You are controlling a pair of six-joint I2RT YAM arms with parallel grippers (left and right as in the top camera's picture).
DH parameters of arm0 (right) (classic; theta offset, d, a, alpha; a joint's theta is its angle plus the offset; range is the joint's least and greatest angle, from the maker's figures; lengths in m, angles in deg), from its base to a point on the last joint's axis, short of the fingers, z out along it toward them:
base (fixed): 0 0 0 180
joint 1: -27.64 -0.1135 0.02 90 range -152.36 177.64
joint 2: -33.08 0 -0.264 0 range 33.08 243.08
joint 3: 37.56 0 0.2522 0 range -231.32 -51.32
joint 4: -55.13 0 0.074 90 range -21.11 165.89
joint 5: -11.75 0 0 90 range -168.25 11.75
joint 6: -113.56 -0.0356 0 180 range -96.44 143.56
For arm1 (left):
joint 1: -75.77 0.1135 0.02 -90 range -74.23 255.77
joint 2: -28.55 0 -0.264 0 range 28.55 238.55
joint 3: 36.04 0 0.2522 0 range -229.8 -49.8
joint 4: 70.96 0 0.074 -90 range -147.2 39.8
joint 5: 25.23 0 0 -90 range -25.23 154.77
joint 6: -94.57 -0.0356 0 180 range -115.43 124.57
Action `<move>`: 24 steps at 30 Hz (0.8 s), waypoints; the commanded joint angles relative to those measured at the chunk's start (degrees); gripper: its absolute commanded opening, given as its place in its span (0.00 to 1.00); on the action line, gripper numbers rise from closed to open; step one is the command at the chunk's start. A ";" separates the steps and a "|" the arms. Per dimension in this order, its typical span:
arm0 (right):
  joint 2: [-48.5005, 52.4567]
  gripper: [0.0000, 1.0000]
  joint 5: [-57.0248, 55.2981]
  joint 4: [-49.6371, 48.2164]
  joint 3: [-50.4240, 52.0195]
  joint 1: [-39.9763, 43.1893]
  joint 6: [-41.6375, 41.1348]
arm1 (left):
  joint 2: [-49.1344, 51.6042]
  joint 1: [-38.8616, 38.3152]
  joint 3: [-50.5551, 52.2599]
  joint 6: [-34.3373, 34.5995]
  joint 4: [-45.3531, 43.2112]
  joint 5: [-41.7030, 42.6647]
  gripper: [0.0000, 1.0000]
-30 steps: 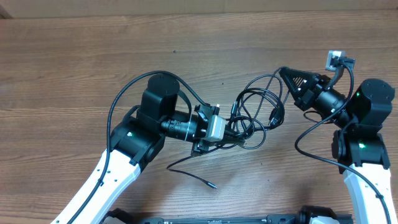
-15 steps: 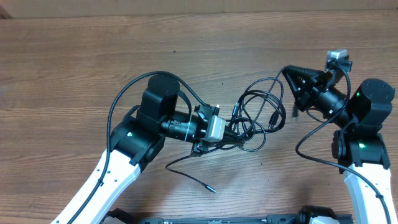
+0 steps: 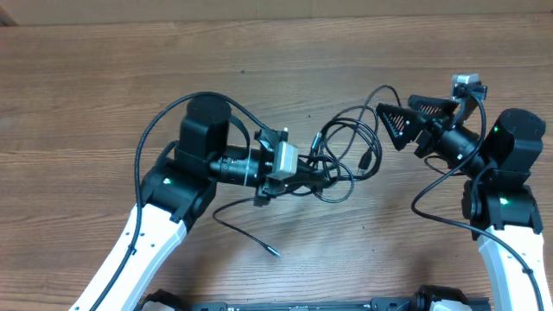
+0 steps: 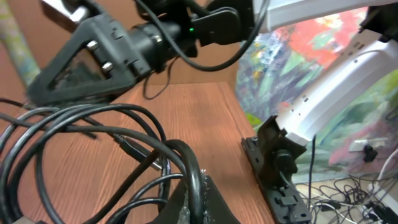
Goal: Untangle cables
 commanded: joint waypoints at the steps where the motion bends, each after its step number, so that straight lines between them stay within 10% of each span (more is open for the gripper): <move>1: 0.00 1.00 1.51 -0.04 -1.29 1.66 -7.74 | -0.76 3.43 -1.18 0.52 0.92 0.22 0.04; 6: 0.00 0.96 7.02 -0.33 -1.29 4.24 -16.48 | -0.76 6.40 -1.18 0.55 2.51 0.28 0.04; 14: 0.00 0.52 15.28 4.17 -1.27 3.98 -19.98 | -0.76 6.38 -1.18 0.52 1.62 0.28 0.04; 24: 0.00 0.52 19.10 10.97 -1.16 2.16 -19.61 | -0.76 6.08 -1.18 0.61 -5.05 1.99 0.04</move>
